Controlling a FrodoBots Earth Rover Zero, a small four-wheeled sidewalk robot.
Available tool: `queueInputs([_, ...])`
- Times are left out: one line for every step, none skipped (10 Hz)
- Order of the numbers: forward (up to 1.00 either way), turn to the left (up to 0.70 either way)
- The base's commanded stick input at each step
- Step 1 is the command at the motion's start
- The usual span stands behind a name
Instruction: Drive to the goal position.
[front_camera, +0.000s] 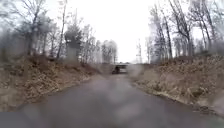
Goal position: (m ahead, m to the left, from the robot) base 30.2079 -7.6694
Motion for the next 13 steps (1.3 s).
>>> queueInputs([1.0, 0.0])
queueInputs([1.0, 0.0])
queueInputs([1.0, 0.0])
queueInputs([1.0, 0.15])
queueInputs([1.0, 0.34])
queueInputs([1.0, 0.4])
queueInputs([1.0, 0.4])
queueInputs([1.0, 0.29])
queueInputs([1.0, 0.17])
queueInputs([1.0, 0.04])
queueInputs([1.0, 0.0])
queueInputs([1.0, 0.0])
queueInputs([1.0, 0.0])
